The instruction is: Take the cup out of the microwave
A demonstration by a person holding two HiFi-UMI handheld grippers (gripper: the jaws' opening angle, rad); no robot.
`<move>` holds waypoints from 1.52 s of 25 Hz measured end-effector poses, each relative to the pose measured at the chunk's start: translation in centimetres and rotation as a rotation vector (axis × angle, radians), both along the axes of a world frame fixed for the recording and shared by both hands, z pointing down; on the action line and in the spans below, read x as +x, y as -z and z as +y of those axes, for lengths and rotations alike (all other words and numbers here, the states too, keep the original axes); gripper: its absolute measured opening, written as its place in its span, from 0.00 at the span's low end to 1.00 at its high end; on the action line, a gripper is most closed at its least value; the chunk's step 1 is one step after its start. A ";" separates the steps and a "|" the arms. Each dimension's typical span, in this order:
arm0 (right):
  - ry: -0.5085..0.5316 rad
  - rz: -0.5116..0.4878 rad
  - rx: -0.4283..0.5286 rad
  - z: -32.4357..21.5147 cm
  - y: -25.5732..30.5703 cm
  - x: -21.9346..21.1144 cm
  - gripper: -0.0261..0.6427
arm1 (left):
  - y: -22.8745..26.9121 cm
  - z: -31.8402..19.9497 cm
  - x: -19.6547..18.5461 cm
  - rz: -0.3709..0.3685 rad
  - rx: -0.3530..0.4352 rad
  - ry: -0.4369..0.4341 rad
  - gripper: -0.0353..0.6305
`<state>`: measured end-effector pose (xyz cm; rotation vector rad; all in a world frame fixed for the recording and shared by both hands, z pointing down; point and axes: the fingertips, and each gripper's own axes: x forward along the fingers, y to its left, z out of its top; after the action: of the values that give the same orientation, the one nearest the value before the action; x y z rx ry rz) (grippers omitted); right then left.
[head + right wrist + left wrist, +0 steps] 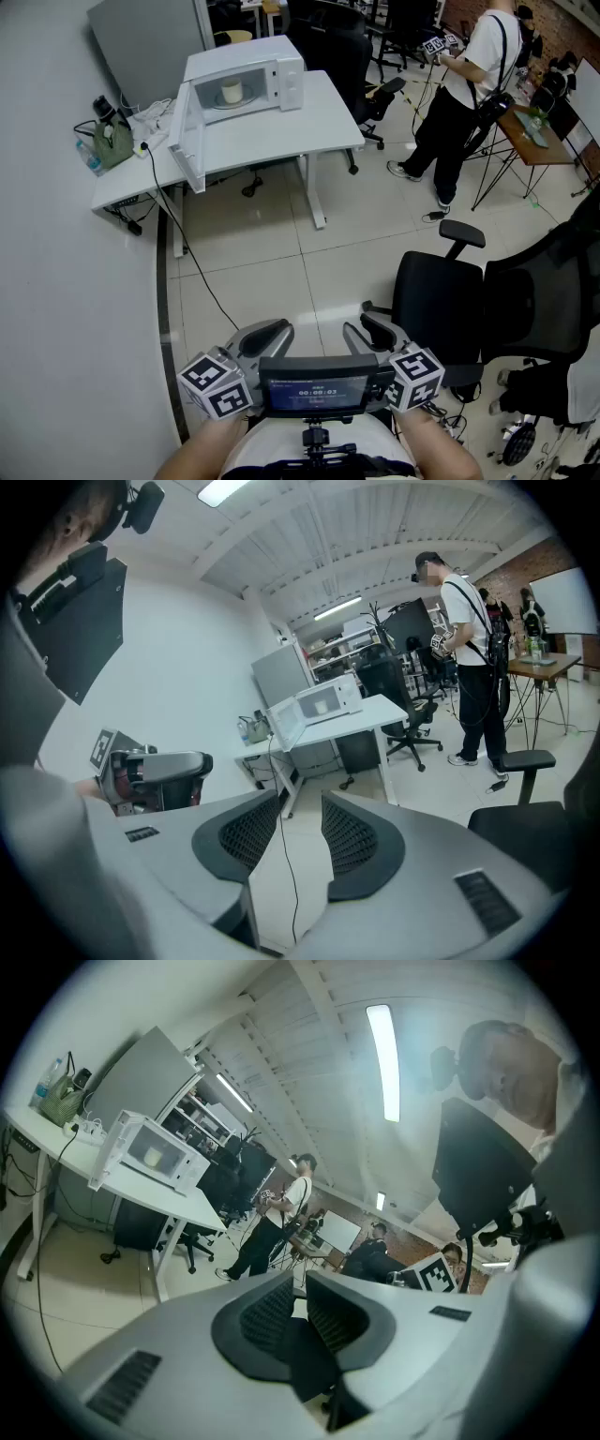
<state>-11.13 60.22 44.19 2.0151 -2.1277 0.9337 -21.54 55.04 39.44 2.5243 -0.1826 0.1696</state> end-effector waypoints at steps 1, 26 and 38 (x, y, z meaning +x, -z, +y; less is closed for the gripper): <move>0.001 0.000 -0.002 0.0 -0.1 0.0 0.29 | -0.1 0.0 0.0 0.000 -0.002 0.001 0.15; -0.126 0.127 0.093 -11.4 3.1 1.2 0.29 | 1.6 -9.9 1.7 -0.005 0.133 -0.007 0.15; -0.071 0.162 0.127 -17.3 4.2 3.8 0.29 | 1.4 -14.3 5.1 -0.041 0.153 0.037 0.15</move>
<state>-7.36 42.91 39.95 2.1558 -2.0900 0.6323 -16.41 40.71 38.09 2.6684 -0.2680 0.1993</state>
